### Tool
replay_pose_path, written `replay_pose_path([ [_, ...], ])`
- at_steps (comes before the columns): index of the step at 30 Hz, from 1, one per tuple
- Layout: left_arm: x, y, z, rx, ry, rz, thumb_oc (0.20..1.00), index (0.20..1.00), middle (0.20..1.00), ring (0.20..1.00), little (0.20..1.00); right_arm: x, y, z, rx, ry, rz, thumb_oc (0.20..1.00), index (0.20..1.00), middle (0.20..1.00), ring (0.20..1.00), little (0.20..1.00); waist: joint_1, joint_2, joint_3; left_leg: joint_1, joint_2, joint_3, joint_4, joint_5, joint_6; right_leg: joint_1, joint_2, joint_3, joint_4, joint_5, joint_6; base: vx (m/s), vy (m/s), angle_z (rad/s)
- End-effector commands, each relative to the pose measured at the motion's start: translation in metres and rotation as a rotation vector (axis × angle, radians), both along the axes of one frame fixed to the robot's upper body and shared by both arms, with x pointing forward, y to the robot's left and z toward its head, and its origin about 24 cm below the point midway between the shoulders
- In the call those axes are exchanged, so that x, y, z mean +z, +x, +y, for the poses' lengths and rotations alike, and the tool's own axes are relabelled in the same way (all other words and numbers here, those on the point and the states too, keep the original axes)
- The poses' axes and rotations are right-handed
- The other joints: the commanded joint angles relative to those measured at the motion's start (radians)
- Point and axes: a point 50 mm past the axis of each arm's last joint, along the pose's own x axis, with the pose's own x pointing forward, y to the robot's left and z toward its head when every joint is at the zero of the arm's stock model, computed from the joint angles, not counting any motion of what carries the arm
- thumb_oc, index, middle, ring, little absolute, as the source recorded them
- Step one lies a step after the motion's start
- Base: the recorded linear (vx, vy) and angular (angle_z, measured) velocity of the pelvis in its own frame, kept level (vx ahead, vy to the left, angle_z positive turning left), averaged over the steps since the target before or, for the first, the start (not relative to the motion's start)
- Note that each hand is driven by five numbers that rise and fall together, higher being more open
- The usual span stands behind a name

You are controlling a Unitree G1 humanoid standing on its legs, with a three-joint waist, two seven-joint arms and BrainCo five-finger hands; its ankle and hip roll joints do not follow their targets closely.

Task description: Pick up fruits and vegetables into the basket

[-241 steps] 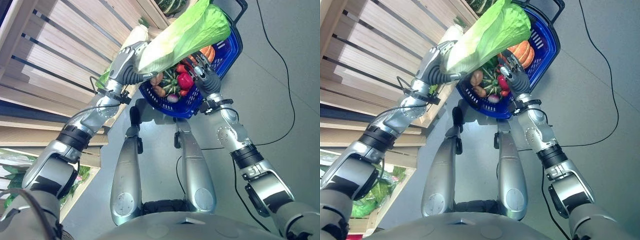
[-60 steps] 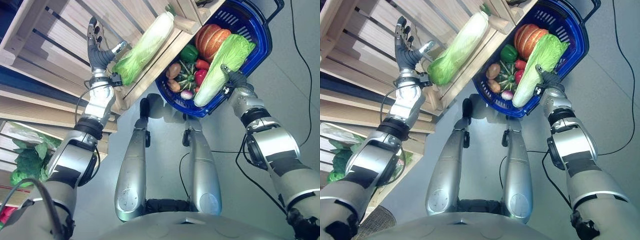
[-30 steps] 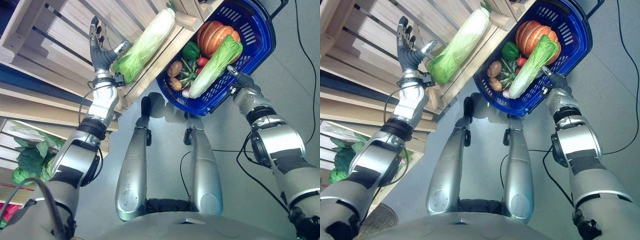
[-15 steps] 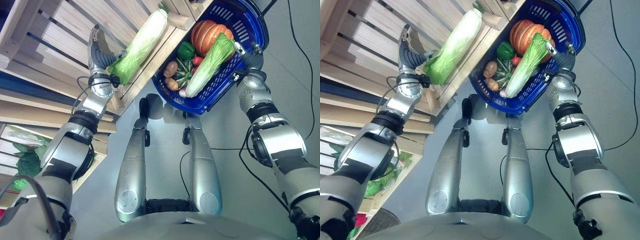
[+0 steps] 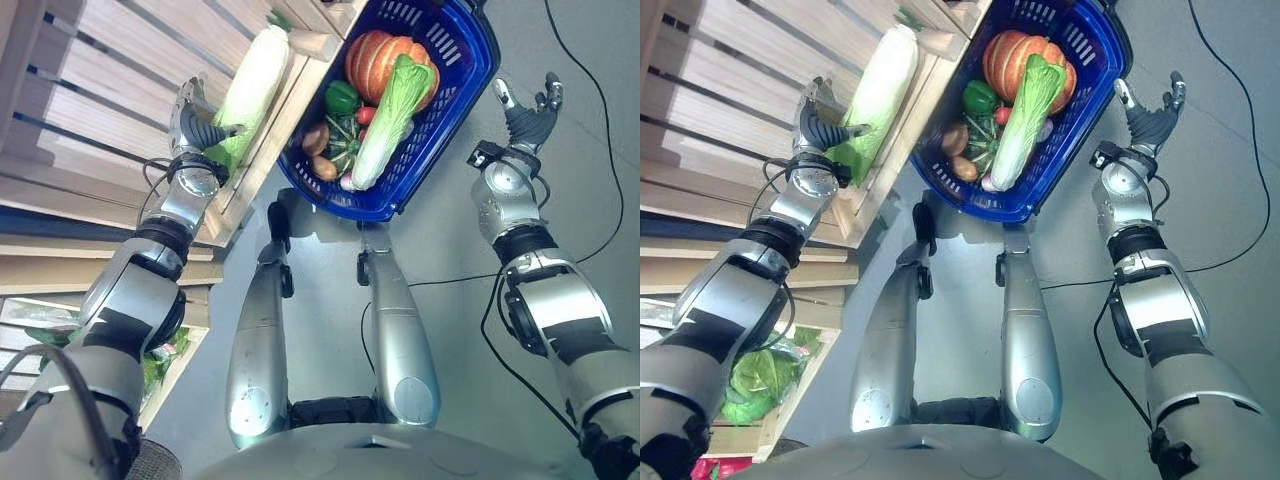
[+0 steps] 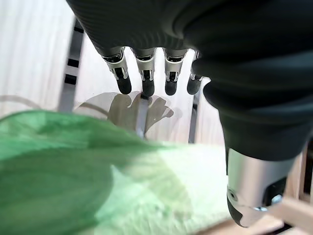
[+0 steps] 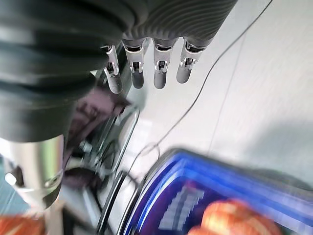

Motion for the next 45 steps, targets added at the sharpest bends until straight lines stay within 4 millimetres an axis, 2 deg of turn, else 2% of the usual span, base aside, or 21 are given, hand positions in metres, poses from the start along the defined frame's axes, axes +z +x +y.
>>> replay_pose_path([
  [1, 0.002, 0.0, 0.014, 0.041, -0.022, 0.008, 1.0, 1.0, 1.0, 1.0, 1.0, 0.0, -0.012, -0.026, -0.114, 0.017, -0.047, 1.0, 1.0, 1.0, 1.0, 1.0, -0.007, 0.049, -0.031, 0.029, -0.013, 0.009, -0.095, 0.026, -0.01, 0.061, 0.06, -0.059, 0.114, -0.164, 0.028, 0.02, 0.018, -0.06],
  [10, -0.002, 0.002, 0.022, 0.054, -0.025, 0.109, 1.0, 1.0, 1.0, 1.0, 1.0, -0.036, -0.02, -0.046, -0.159, 0.053, 0.154, 1.0, 1.0, 1.0, 1.0, 1.0, -0.018, 0.047, -0.031, 0.01, -0.007, 0.022, -0.09, 0.032, -0.008, 0.047, 0.063, -0.056, 0.11, -0.16, 0.023, 0.01, 0.015, -0.04],
  [16, -0.01, 0.001, 0.031, 0.108, -0.043, 0.195, 1.0, 1.0, 1.0, 1.0, 1.0, -0.049, -0.024, -0.051, -0.162, 0.061, 0.227, 1.0, 1.0, 1.0, 1.0, 1.0, -0.024, 0.038, -0.031, -0.002, -0.004, 0.026, -0.081, 0.023, -0.007, 0.036, 0.066, -0.055, 0.116, -0.168, 0.021, 0.0, 0.0, 0.0],
  [22, -0.023, -0.003, 0.039, 0.14, -0.068, 0.307, 1.0, 1.0, 1.0, 1.0, 1.0, -0.05, -0.022, -0.044, -0.138, 0.054, 0.227, 1.0, 1.0, 1.0, 1.0, 1.0, -0.029, 0.029, -0.031, -0.015, 0.0, 0.027, -0.084, 0.023, -0.009, 0.022, 0.068, -0.053, 0.113, -0.168, 0.022, 0.01, 0.001, -0.01],
  [26, -0.027, -0.004, 0.04, 0.119, -0.067, 0.361, 1.0, 1.0, 1.0, 1.0, 1.0, -0.044, -0.017, -0.039, -0.119, 0.052, 0.206, 1.0, 1.0, 1.0, 1.0, 1.0, -0.031, 0.021, -0.031, -0.024, 0.001, 0.029, -0.087, 0.023, -0.009, 0.011, 0.072, -0.051, 0.108, -0.165, 0.023, 0.0, 0.0, -0.01],
  [36, -0.031, -0.001, 0.03, 0.028, -0.041, 0.459, 1.0, 1.0, 1.0, 1.0, 1.0, -0.035, -0.01, -0.028, -0.093, 0.038, 0.179, 1.0, 1.0, 1.0, 1.0, 1.0, -0.034, 0.02, -0.031, -0.033, 0.003, 0.033, -0.09, 0.021, -0.011, 0.002, 0.073, -0.046, 0.101, -0.162, 0.026, 0.0, 0.004, -0.03],
  [45, -0.031, 0.001, 0.025, -0.031, 0.005, 0.504, 1.0, 1.0, 1.0, 1.0, 1.0, -0.033, -0.009, -0.028, -0.094, 0.039, 0.169, 1.0, 1.0, 1.0, 1.0, 1.0, -0.032, 0.02, -0.031, -0.035, 0.002, 0.032, -0.09, 0.02, -0.012, 0.001, 0.071, -0.049, 0.098, -0.159, 0.028, 0.0, 0.0, 0.0],
])
